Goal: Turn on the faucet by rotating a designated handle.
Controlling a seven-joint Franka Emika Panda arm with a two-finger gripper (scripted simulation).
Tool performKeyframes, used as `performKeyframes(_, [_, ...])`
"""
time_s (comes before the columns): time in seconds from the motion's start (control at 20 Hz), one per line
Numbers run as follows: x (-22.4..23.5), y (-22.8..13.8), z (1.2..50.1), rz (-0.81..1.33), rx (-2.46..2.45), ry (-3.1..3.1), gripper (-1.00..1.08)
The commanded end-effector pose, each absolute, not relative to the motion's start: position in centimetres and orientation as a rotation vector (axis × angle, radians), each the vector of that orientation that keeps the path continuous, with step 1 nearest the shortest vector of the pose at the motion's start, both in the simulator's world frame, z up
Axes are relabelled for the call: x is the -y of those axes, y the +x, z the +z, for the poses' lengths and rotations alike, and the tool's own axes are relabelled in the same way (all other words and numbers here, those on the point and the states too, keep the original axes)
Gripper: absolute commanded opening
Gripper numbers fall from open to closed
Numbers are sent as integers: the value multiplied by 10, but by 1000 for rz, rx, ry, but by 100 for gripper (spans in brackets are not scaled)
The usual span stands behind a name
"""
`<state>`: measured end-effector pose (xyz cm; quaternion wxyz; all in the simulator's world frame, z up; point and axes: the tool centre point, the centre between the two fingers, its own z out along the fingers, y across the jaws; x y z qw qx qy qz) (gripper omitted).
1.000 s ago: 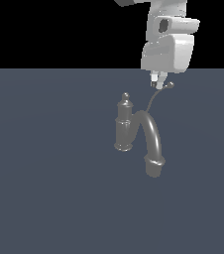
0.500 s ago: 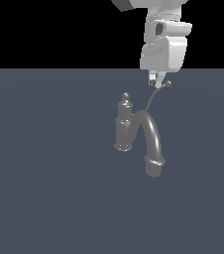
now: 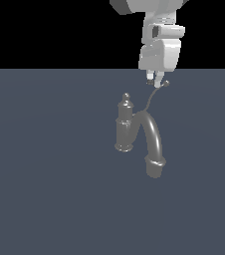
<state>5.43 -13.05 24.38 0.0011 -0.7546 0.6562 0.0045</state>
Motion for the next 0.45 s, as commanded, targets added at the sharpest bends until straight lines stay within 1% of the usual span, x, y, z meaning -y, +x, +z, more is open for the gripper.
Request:
performKeyframes(0.0, [145, 62, 242, 1, -2084, -2349, -100])
performKeyframes(0.4, [148, 80, 242, 0, -2096, -2340, -100])
